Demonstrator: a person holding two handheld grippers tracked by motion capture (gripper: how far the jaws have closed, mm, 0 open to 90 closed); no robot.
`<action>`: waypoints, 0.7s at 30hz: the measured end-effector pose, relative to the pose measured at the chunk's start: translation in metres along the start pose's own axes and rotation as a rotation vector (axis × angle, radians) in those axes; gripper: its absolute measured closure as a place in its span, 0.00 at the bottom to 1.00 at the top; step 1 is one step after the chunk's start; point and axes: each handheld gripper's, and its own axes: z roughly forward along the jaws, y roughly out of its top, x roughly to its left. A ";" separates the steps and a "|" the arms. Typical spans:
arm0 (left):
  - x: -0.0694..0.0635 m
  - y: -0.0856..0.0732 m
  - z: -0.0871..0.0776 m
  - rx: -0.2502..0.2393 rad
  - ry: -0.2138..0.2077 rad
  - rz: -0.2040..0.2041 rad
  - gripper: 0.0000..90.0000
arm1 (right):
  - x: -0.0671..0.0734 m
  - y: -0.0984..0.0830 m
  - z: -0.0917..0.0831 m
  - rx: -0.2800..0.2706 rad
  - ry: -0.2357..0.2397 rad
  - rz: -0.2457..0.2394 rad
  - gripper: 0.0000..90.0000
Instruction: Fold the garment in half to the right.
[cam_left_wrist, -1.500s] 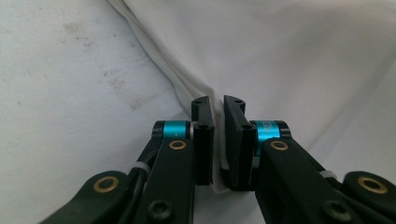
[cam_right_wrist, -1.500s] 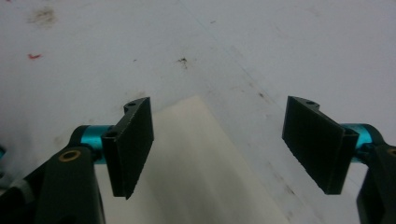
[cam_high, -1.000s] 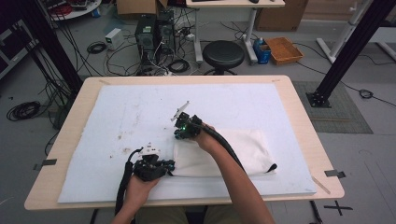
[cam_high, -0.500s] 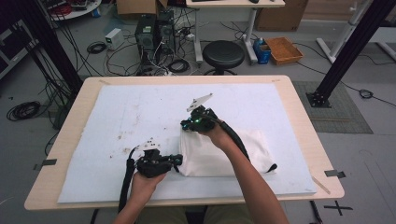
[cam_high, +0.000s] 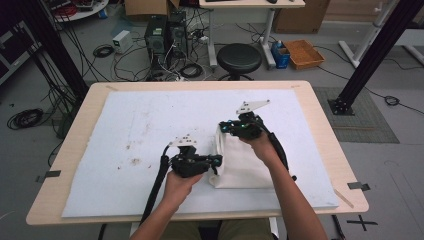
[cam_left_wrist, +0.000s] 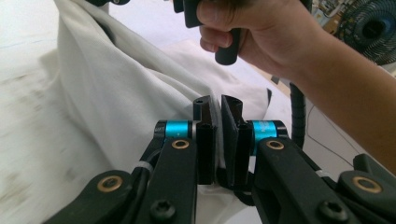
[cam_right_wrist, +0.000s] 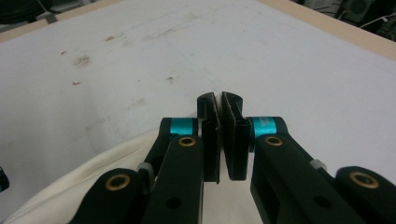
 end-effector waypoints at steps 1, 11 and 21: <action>-0.002 0.003 0.006 0.006 -0.009 0.002 0.94 | -0.003 -0.003 -0.005 -0.009 -0.005 0.011 0.97; -0.023 0.018 0.062 0.072 -0.066 -0.003 0.94 | -0.025 -0.033 -0.050 -0.073 -0.065 0.083 0.97; -0.041 0.029 0.106 0.116 -0.087 0.018 0.94 | -0.045 -0.057 -0.087 -0.103 -0.141 0.130 0.97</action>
